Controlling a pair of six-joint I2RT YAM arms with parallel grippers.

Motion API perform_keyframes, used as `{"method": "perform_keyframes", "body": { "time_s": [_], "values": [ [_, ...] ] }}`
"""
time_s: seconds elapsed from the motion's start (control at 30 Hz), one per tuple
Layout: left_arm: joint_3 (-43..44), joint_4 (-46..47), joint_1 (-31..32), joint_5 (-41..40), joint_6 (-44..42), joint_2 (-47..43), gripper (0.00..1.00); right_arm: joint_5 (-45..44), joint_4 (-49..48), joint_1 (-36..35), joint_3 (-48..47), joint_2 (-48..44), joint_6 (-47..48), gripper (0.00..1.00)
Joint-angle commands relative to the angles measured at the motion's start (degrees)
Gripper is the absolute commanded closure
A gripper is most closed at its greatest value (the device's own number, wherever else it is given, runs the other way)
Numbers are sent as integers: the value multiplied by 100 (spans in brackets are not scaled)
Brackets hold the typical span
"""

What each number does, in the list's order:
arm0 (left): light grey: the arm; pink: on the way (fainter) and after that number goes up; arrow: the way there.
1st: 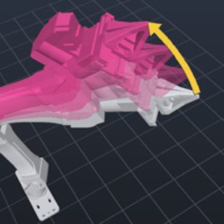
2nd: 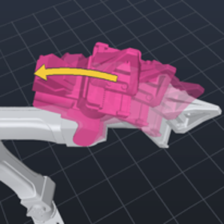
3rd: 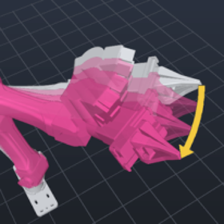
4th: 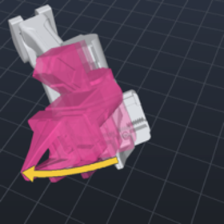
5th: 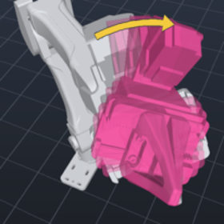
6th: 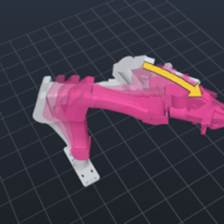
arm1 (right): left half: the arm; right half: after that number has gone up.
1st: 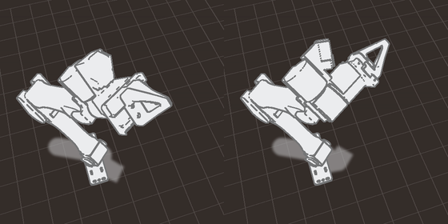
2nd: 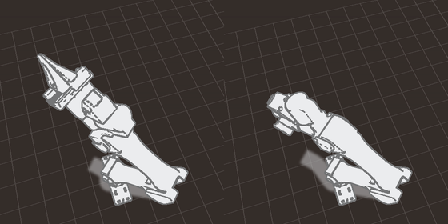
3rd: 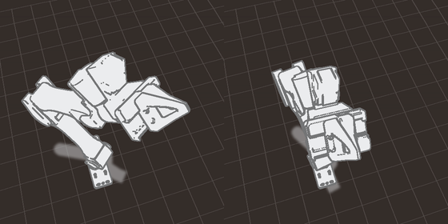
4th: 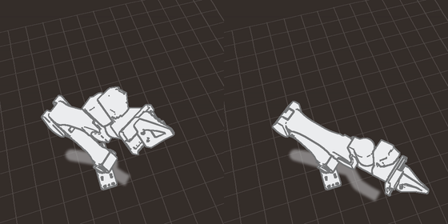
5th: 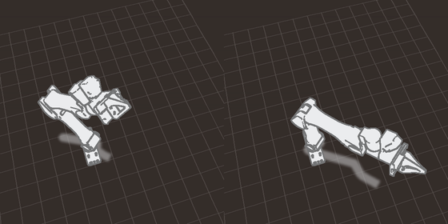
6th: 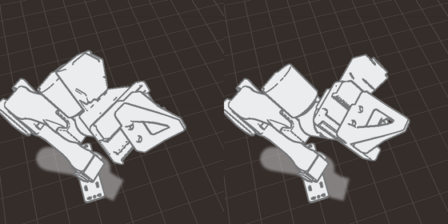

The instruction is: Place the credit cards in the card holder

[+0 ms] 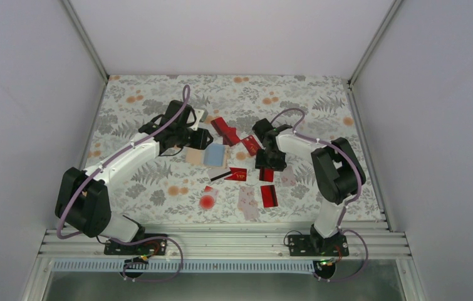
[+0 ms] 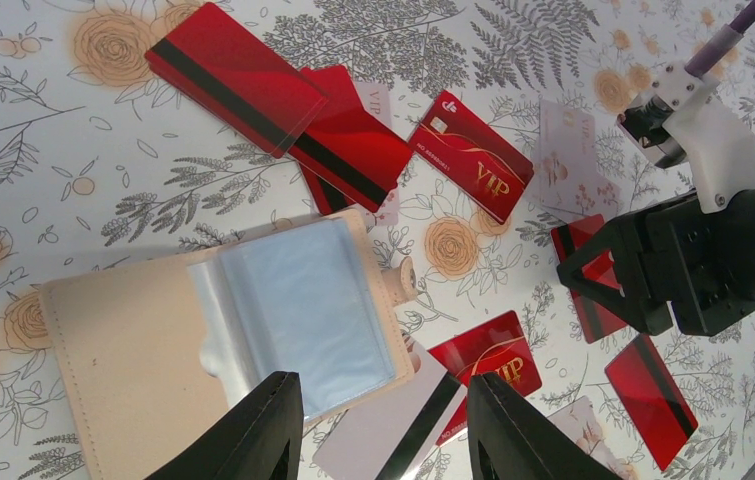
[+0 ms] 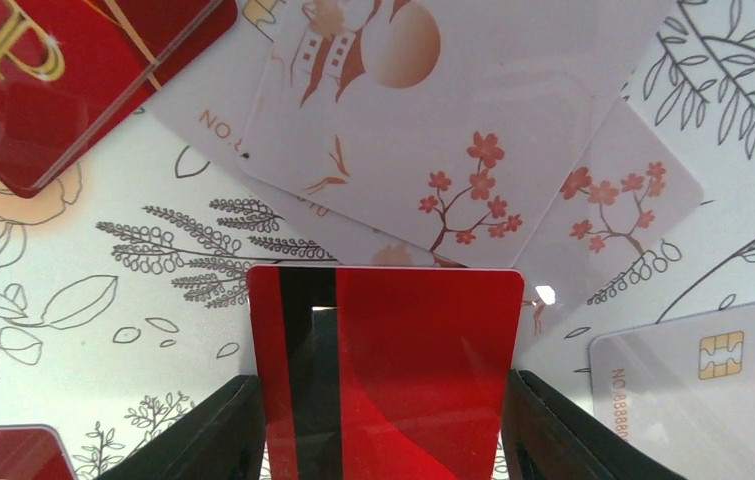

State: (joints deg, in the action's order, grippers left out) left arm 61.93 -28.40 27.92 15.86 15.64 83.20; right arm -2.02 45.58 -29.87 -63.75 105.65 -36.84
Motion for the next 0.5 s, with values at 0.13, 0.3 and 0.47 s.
{"method": "perform_keyframes", "body": {
  "time_s": [0.13, 0.3, 0.47],
  "values": [
    [55, 109, 7, 62, -83, -21, 57, -225, 241, -28, 103, 356, 41, 44],
    [55, 141, 19, 194, -105, -46, 57, -244, 328, -28, -92, 140, 51, 44],
    [60, 151, 24, 244, -105, -61, 57, -245, 428, -32, -271, 22, 47, 44]
  ]
}}
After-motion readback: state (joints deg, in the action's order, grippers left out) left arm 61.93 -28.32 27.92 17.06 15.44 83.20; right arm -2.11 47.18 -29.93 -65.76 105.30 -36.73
